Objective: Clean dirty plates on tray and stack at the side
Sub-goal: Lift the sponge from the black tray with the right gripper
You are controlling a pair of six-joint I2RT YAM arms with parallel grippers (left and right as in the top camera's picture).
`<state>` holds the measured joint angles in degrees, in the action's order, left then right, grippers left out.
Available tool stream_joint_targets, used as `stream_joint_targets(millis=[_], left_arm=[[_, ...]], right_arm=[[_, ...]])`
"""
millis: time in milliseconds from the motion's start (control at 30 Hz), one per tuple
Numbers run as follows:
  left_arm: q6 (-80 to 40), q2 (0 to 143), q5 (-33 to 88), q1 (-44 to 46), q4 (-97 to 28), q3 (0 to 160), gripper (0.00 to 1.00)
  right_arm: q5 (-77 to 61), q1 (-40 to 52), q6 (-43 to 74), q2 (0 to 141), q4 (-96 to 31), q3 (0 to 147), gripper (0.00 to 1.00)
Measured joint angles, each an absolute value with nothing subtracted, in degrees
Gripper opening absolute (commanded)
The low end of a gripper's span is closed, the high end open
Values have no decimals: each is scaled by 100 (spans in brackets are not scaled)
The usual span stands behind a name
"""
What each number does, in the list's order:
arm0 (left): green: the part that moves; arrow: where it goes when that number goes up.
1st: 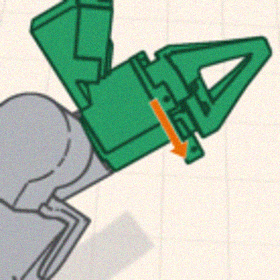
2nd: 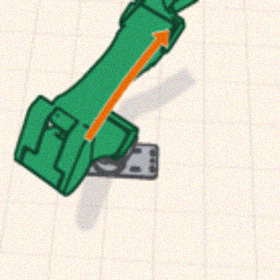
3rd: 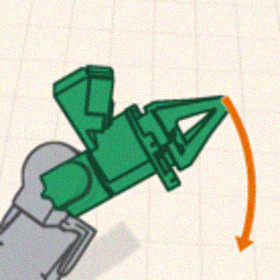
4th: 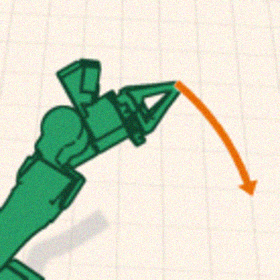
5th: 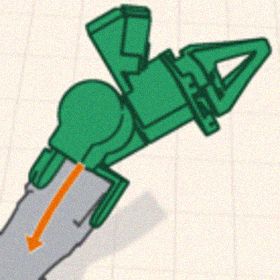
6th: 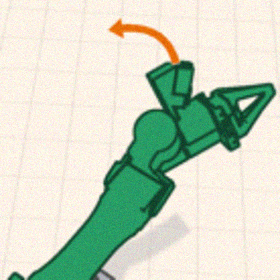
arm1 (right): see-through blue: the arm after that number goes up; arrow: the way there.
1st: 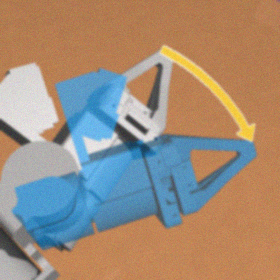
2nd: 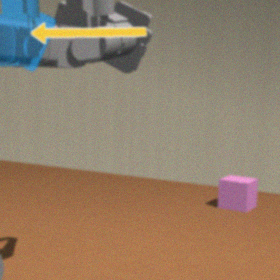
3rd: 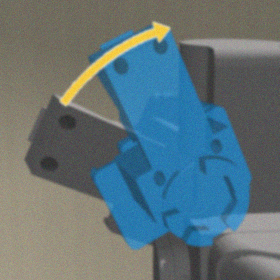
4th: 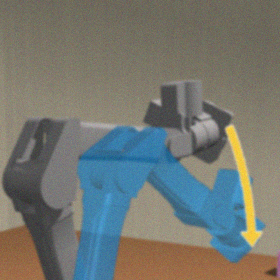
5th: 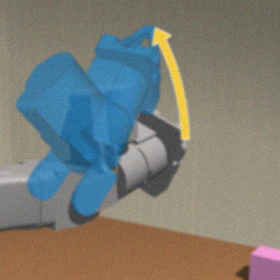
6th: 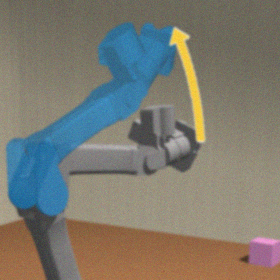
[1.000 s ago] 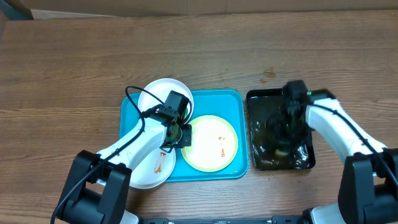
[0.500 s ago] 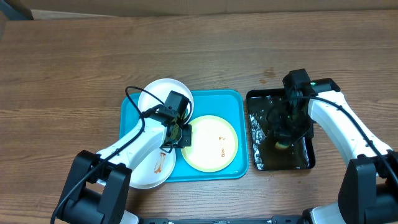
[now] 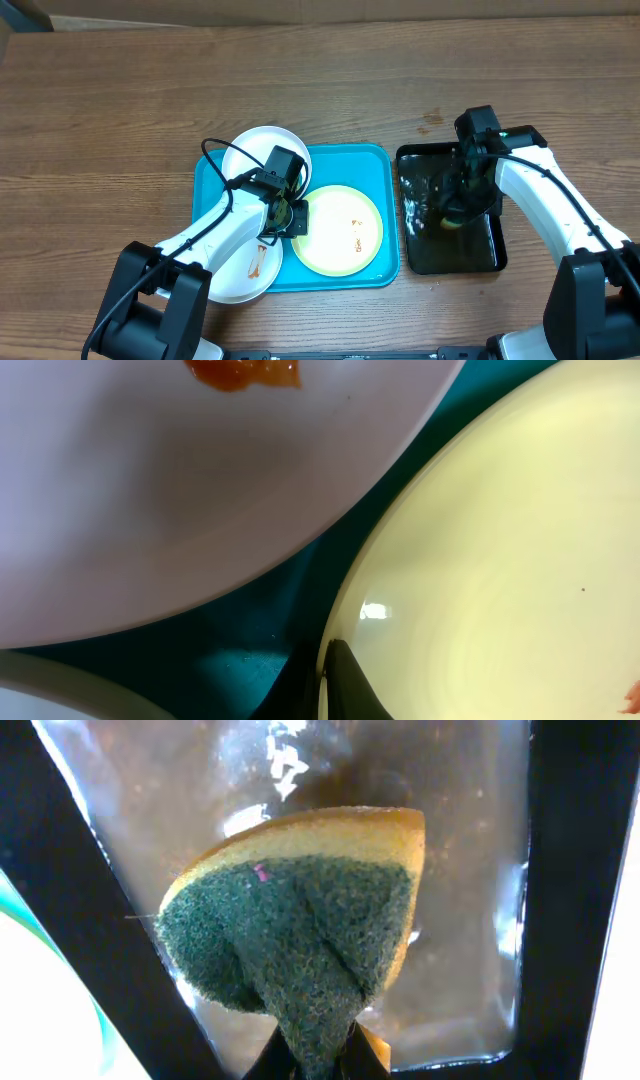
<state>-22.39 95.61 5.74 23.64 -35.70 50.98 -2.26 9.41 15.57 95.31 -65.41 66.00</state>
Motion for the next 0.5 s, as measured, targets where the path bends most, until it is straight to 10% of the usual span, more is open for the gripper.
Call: stream_joint_targets(millis=[500], left_arm=[[-2329,9561,578,2364,-3529,5098,4]], right_arm=[[-1116,941,1433,9531,-6742,6600,4]])
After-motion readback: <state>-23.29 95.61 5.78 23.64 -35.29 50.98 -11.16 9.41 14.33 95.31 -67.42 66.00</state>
